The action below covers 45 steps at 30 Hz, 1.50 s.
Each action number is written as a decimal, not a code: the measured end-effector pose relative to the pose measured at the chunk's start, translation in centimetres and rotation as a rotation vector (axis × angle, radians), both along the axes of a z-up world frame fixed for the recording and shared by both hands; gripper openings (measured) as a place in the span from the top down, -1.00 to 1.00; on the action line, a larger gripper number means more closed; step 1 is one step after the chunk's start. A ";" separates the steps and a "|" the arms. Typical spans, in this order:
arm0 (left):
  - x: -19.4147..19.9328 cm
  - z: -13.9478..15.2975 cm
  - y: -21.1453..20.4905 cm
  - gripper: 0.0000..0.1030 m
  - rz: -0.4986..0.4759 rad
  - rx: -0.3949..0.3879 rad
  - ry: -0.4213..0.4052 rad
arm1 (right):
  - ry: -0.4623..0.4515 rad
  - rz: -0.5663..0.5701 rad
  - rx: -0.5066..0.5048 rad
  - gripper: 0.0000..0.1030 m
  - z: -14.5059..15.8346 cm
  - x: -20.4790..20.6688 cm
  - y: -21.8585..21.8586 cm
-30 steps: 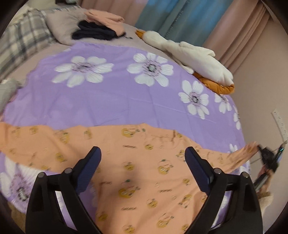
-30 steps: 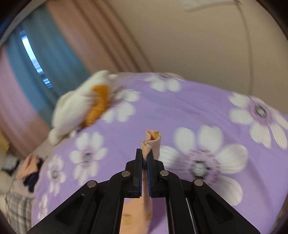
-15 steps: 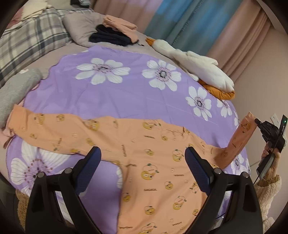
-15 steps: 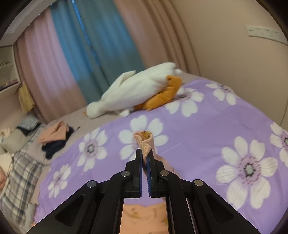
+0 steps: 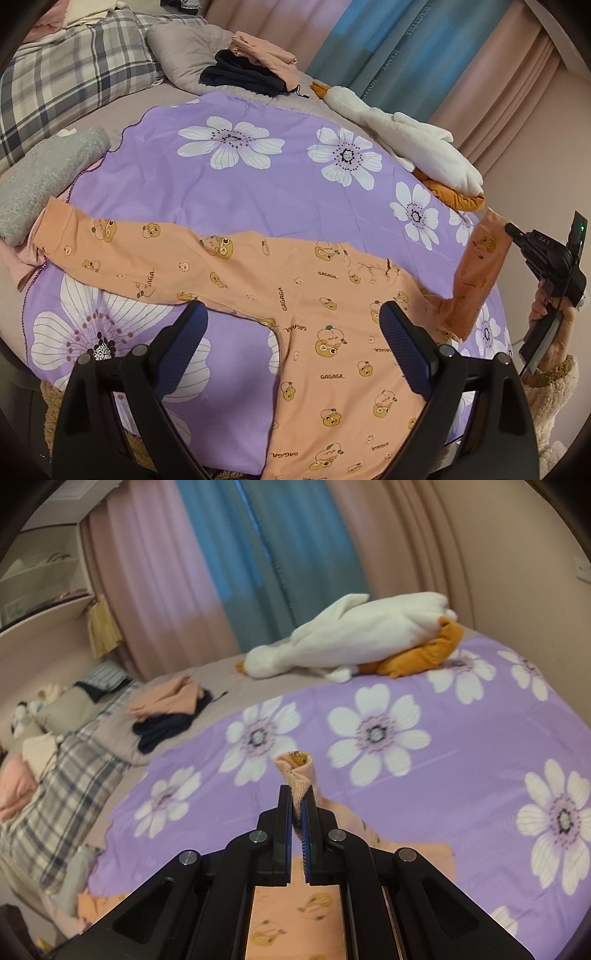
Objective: Fold small clothes
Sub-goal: 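Lift the gripped sleeve cuff up off the sheet with the right tool, then carry the sleeve across the onesie body and lay it down with the right tool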
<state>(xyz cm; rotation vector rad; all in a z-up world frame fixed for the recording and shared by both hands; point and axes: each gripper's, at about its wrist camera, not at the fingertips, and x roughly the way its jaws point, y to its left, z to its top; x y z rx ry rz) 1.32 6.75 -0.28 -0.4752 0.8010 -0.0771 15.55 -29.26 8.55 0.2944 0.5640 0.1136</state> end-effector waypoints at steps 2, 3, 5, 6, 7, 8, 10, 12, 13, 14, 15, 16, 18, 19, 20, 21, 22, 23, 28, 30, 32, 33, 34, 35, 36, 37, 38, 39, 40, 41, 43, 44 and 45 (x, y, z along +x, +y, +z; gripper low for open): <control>0.0 0.0 0.0 -0.83 -0.002 -0.003 0.002 | 0.004 0.027 0.001 0.89 -0.2 -0.2 1.2; -0.1 0.0 -0.2 -0.83 -0.004 0.001 0.000 | 0.008 0.035 0.004 0.89 -0.3 -0.2 1.6; -0.2 0.0 -0.4 -0.83 -0.003 0.015 0.001 | 0.022 0.062 0.005 0.89 -0.7 -0.1 2.6; -0.3 0.0 -0.5 -0.83 -0.001 0.033 0.006 | 0.027 0.071 0.005 0.89 -0.9 0.0 3.1; -0.4 0.0 -0.7 -0.82 0.002 0.049 0.010 | 0.033 0.082 -0.001 0.89 -1.1 0.0 3.7; -0.5 0.0 -0.7 -0.82 0.004 0.061 0.011 | 0.037 0.089 -0.008 0.89 -1.3 -0.1 4.1; -0.7 0.1 -0.8 -0.83 0.005 0.084 0.007 | 0.040 0.096 -0.019 0.89 -1.6 -0.1 4.8; -0.8 0.1 -0.9 -0.82 -0.002 0.080 0.005 | 0.048 0.110 -0.013 0.89 -2.0 -0.2 5.3; -0.8 0.1 -0.9 -0.83 -0.004 0.077 0.005 | 0.053 0.120 -0.007 0.89 -2.1 -0.1 5.5; -0.8 0.1 -0.8 -0.82 -0.003 0.075 0.005 | 0.058 0.127 -0.003 0.89 -2.3 -0.1 5.8; -0.8 0.1 -0.7 -0.82 -0.001 0.076 0.005 | 0.062 0.133 -0.004 0.89 -2.5 -0.1 6.1; -0.7 0.0 -0.7 -0.82 0.002 0.077 0.009 | 0.067 0.136 -0.007 0.89 -2.7 -0.1 6.4; -0.7 -0.1 -0.6 -0.82 0.003 0.076 0.012 | 0.073 0.140 -0.005 0.89 -2.9 -0.1 6.7; -0.6 -0.1 -0.6 -0.83 0.004 0.074 0.016 | 0.080 0.145 0.007 0.89 -3.2 -0.1 6.9; -0.6 -0.2 -0.6 -0.83 0.006 0.074 0.019 | 0.087 0.149 0.018 0.89 -3.5 -0.1 7.0; -0.6 -0.2 -0.5 -0.82 0.007 0.074 0.020 | 0.096 0.156 0.028 0.89 -3.8 -0.1 7.3; -0.6 -0.3 -0.5 -0.82 0.009 0.074 0.022 | 0.104 0.164 0.027 0.89 -4.1 -0.1 7.6; -0.6 -0.3 -0.5 -0.82 0.009 0.072 0.024 | 0.109 0.167 0.023 0.89 -4.4 -0.2 8.0; -0.6 -0.8 -0.1 -0.83 0.016 0.065 0.036 | 0.166 0.203 0.048 0.89 -7.0 -0.6 10.0; -0.6 -0.9 0.0 -0.83 0.017 0.061 0.041 | 0.205 0.213 0.075 0.89 -8.4 -0.5 10.6; -0.6 -1.1 0.2 -0.83 0.018 0.061 0.044 | 0.239 0.227 0.050 0.89 -9.6 -0.4 11.5; -0.6 -1.2 0.3 -0.83 0.020 0.059 0.045 | 0.253 0.234 0.034 0.89 -10.0 -0.4 11.9; -0.6 -1.3 0.4 -0.83 0.021 0.056 0.046 | 0.267 0.242 0.021 0.89 -10.5 -0.4 12.4; -0.6 -1.4 0.5 -0.83 0.023 0.052 0.050 | 0.274 0.246 0.023 0.89 -10.7 -0.5 12.5; -0.4 -1.6 0.5 -0.83 0.025 0.048 0.059 | 0.282 0.250 0.025 0.89 -11.0 -0.4 12.7; -0.4 -1.7 0.5 -0.83 0.025 0.046 0.063 | 0.292 0.252 0.027 0.89 -11.3 -0.4 12.8; -0.4 -1.8 0.5 -0.83 0.022 0.045 0.066 | 0.303 0.253 0.022 0.89 -11.7 -0.3 13.0; -0.4 -1.9 0.5 -0.82 0.018 0.043 0.068 | 0.311 0.255 0.014 0.89 -11.9 -0.3 13.2; -0.3 -2.0 0.4 -0.83 0.014 0.041 0.070 | 0.321 0.257 -0.001 0.89 -12.4 -0.3 13.6; -0.3 -2.0 0.4 -0.83 0.009 0.036 0.071 | 0.331 0.260 -0.015 0.89 -12.8 -0.4 14.0; -0.2 -2.1 0.4 -0.83 0.001 0.021 0.071 | 0.354 0.276 -0.038 0.89 -13.6 -0.5 14.8; -0.2 -2.1 0.4 -0.83 0.001 0.019 0.070 | 0.364 0.283 -0.043 0.89 -14.0 -0.5 15.0; -0.2 -2.1 0.3 -0.83 0.001 0.021 0.071 | 0.375 0.289 -0.046 0.89 -14.4 -0.5 15.2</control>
